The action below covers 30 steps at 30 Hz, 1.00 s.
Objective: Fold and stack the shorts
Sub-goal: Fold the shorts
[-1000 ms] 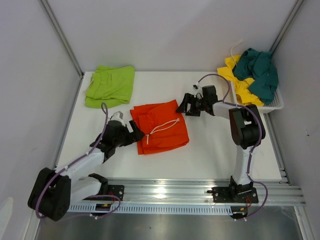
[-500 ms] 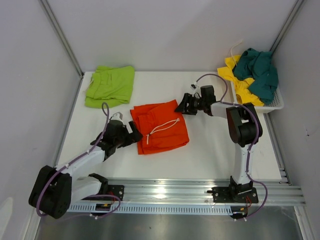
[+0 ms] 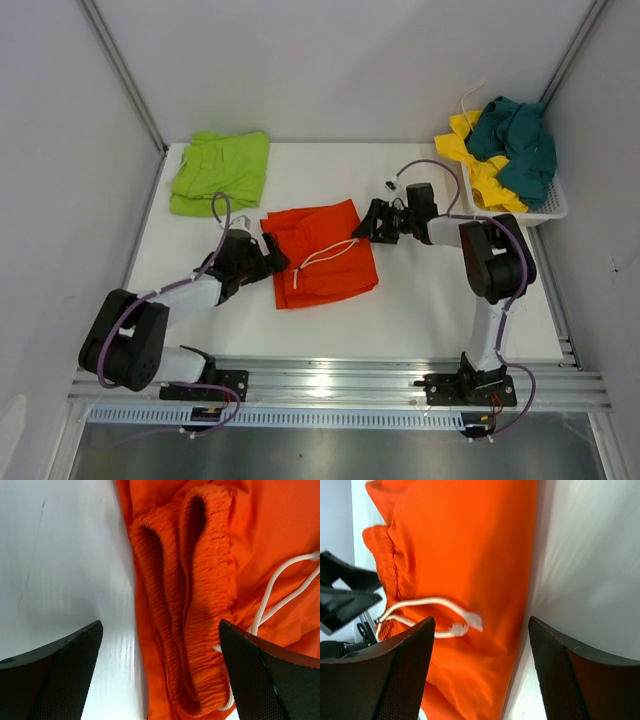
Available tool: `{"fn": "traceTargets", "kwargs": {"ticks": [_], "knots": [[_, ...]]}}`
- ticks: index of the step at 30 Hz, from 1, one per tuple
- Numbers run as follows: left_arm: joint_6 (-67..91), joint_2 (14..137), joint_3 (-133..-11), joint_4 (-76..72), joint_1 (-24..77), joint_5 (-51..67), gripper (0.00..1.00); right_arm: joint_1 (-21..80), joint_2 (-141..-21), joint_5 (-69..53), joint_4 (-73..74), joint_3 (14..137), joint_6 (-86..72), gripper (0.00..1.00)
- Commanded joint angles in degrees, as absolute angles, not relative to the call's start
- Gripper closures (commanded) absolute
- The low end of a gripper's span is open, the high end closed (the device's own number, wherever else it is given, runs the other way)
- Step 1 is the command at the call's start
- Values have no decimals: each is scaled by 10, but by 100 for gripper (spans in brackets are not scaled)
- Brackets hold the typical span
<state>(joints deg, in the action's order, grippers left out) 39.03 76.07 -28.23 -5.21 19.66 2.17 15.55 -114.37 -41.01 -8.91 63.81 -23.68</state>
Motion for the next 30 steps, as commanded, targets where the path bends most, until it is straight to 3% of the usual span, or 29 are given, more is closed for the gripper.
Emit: {"fn": "traceTargets", "kwargs": {"ticks": [1, 14, 17, 27, 29, 30], "knots": [[383, 786, -303, -122, 188, 43, 1, 156, -1111, -415, -91, 602, -230, 23], [453, 930, -263, -294, 182, 132, 1, 166, -1072, -432, -118, 543, -253, 27], [456, 944, -257, -317, 182, 134, 7, 169, -1071, -432, -114, 545, -253, 33], [441, 961, -254, -331, 182, 129, 35, 170, -1079, -429, -118, 538, -257, 42], [443, 967, -254, -336, 182, 134, 42, 170, -1080, -430, -120, 538, -258, 49], [442, 968, -257, -336, 182, 133, 49, 171, -1081, -430, -120, 539, -260, 57]]}}
